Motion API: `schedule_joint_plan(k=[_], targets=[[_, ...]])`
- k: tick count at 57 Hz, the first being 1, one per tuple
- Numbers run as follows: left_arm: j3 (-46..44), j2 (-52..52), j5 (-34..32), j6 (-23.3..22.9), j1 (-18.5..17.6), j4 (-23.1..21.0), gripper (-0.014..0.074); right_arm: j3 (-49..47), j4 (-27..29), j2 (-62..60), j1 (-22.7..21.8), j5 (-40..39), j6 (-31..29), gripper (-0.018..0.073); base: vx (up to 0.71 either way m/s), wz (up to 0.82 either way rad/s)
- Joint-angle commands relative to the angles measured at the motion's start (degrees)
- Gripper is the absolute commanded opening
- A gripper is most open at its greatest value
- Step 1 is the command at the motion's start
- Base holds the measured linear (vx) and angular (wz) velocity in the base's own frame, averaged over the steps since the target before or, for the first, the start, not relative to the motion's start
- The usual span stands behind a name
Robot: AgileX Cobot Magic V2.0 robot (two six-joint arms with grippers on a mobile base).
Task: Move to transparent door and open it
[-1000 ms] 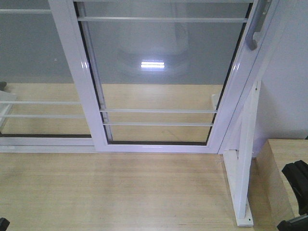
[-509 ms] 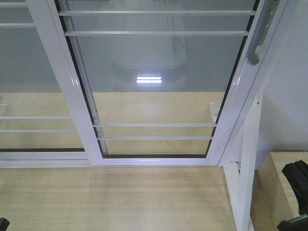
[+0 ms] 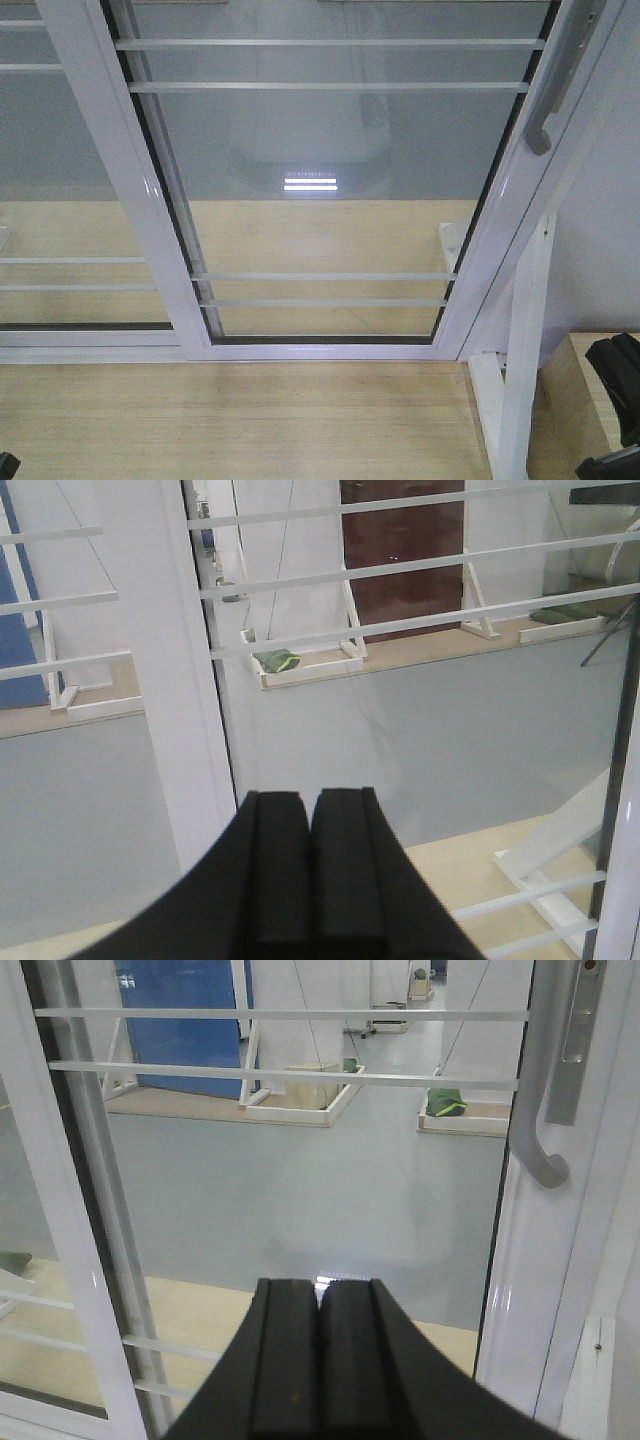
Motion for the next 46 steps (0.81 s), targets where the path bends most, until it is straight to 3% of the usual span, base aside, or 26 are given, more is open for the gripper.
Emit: schedule_joint_plan(k=[1, 46], targets=[[0.7, -0.9, -4.8, -0.3, -0.4, -0.2, -0.0006, 0.3, 0.0, -0.9, -0.3, -4.7, -0.4, 0.0001, 0.03, -0.02], [0.7, -0.9, -4.8, -0.3, -0.4, -0.2, -0.0006, 0.3, 0.0, -0.9, -0.3, -4.7, -0.4, 0.0001, 0.04, -0.01]])
